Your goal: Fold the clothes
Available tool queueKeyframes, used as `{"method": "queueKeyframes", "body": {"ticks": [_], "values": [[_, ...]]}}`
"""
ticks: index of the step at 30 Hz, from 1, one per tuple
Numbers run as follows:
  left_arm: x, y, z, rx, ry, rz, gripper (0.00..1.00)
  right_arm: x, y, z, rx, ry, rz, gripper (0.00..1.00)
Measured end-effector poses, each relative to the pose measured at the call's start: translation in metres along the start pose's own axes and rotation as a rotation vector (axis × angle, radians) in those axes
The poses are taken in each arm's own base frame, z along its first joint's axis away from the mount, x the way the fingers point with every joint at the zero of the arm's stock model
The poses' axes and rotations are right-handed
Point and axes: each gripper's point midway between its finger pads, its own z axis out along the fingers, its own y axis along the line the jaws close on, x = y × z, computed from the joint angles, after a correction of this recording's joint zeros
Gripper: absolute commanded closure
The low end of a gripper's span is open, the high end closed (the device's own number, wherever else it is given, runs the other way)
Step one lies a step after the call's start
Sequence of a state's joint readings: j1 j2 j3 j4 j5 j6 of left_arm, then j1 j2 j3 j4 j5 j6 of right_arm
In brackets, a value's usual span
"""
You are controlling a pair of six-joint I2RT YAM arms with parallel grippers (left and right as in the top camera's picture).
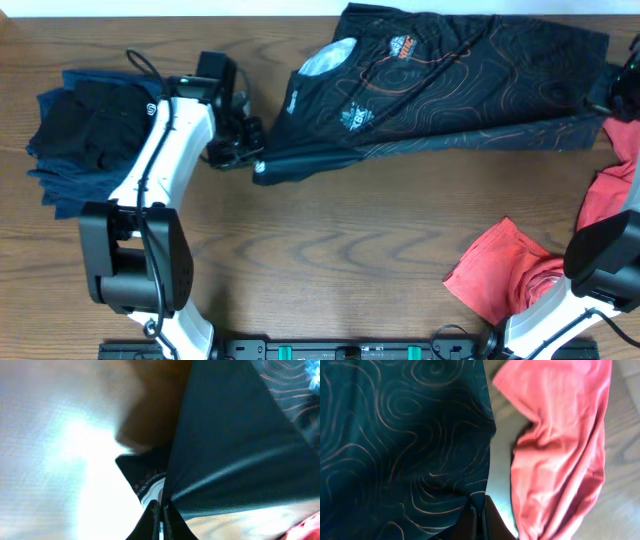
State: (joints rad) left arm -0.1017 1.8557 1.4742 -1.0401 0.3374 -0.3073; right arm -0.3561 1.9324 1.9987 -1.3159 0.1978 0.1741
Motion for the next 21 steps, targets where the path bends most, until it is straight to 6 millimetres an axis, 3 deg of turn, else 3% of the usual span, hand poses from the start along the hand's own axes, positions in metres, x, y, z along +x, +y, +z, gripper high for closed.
{"method": "queueKeyframes", "body": {"ticks": [7, 15, 21], "values": [[0.033, 0.030, -0.028, -0.038, 0.100, -0.075, 0.95, 0.050, -0.004, 0.024, 0.035, 0.187, -0.014, 0.99], [0.062, 0.030, -0.058, -0.042, 0.112, -0.022, 0.94, 0.106, -0.013, 0.059, 0.083, 0.375, 0.011, 0.99], [0.084, 0.030, -0.084, -0.040, 0.093, -0.001, 0.94, 0.126, -0.026, 0.070, 0.104, 0.444, 0.047, 0.99]]}}
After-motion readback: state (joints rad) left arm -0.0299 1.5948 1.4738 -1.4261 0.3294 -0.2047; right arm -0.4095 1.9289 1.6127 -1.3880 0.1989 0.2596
